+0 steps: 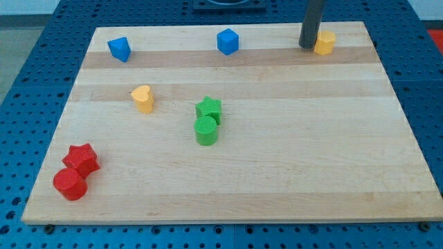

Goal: Slide the red blocks diagonal to the green blocks

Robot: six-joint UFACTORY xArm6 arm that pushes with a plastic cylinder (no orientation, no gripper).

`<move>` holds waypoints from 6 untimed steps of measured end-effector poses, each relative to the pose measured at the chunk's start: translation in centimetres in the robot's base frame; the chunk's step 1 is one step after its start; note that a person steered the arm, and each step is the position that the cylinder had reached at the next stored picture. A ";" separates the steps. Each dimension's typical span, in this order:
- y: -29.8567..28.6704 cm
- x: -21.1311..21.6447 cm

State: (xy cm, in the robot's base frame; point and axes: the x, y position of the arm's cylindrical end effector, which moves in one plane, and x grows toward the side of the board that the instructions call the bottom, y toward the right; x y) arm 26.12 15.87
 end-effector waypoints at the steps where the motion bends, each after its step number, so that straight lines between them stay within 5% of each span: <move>1: 0.0 0.0; 6: -5.6 2.2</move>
State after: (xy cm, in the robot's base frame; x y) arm 28.36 10.31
